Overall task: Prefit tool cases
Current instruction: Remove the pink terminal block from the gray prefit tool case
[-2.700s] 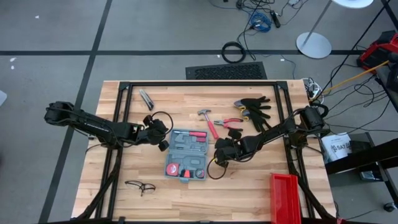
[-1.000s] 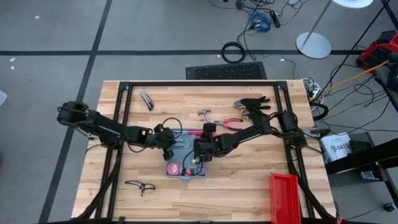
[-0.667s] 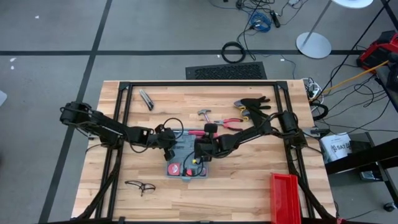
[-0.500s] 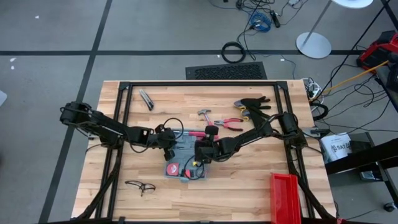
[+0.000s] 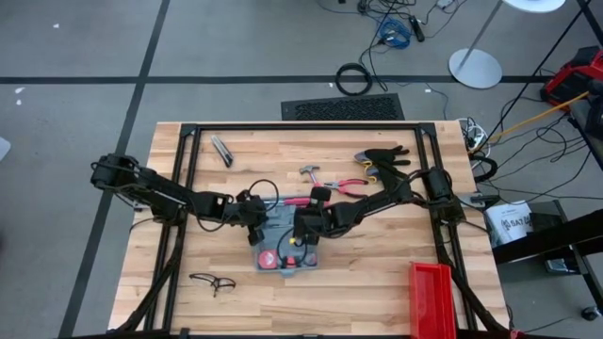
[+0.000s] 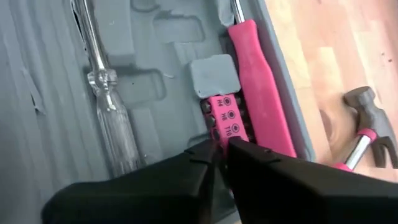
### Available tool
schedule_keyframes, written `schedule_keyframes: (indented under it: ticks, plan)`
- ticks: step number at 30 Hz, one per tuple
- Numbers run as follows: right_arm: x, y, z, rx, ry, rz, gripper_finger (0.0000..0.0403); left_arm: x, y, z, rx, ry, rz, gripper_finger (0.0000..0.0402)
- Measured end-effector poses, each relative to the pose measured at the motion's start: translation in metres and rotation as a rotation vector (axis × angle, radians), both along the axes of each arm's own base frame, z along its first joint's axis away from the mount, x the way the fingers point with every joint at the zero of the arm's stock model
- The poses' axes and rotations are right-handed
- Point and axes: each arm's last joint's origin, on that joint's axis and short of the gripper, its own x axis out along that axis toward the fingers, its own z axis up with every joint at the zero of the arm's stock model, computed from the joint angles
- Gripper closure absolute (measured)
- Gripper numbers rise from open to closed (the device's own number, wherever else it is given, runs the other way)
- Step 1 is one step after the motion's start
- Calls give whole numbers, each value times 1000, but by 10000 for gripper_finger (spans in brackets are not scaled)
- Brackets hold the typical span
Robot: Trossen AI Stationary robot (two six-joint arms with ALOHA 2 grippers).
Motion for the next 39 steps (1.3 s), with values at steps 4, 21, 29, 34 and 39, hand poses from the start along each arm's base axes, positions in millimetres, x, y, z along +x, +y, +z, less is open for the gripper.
schedule_keyframes:
  ticks: [4, 21, 29, 34, 39]
  plan:
    - [0, -1, 0, -5, -2, -2, 343, 0, 0, 0, 0, 0, -1, 393]
    - [2, 0, 3, -79, -66, -59, 402, 0, 0, 0, 14, 2, -23, 393]
    - [0, 5, 19, -69, -106, -49, 402, -3, -1, 33, -16, -153, -68, 396]
    - [-1, 4, 19, -73, -101, -53, 402, -3, -1, 38, -18, -185, -77, 399]
    - [-3, 4, 18, -68, -86, -69, 402, 6, -2, 22, -28, -156, -62, 400]
